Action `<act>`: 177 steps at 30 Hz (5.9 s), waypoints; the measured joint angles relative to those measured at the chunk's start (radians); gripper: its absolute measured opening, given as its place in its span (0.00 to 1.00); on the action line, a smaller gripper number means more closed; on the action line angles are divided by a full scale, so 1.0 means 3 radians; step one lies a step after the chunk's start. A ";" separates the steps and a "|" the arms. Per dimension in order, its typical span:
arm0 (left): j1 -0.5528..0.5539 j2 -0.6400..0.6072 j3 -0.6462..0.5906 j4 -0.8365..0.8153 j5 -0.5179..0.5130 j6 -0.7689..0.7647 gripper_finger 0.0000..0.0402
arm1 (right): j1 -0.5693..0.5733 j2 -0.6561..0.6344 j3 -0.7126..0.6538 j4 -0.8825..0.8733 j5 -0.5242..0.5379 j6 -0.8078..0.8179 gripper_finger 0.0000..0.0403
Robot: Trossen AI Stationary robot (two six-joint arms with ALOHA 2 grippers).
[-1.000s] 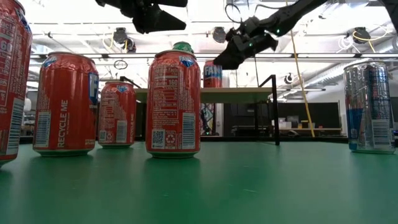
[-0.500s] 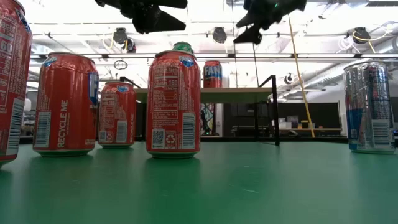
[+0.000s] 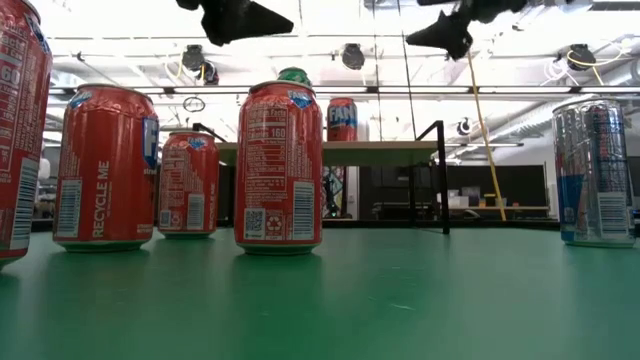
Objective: Place canned beverage on shelf
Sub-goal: Put the orange soda can on the shelf aligned with the other orange soda can
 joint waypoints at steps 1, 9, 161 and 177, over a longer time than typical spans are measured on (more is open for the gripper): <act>-0.0044 0.0000 0.0000 -0.0002 -0.0025 0.0000 1.00 | 0.0124 0.0012 -0.0111 0.0145 0.0129 0.0048 0.77; -0.0437 0.0042 0.0000 -0.0006 -0.0412 -0.0225 1.00 | 0.0928 0.0628 -0.0325 0.1049 0.0960 -0.0018 0.77; -0.0399 0.0965 0.0346 0.0565 -0.1600 -0.1081 0.96 | 0.1522 0.2580 0.0386 0.1672 0.2763 0.0548 0.73; -0.0639 0.0484 0.0350 0.0602 -0.0785 -0.0068 0.96 | 0.1516 0.2285 0.0386 0.1888 0.1199 0.0097 0.73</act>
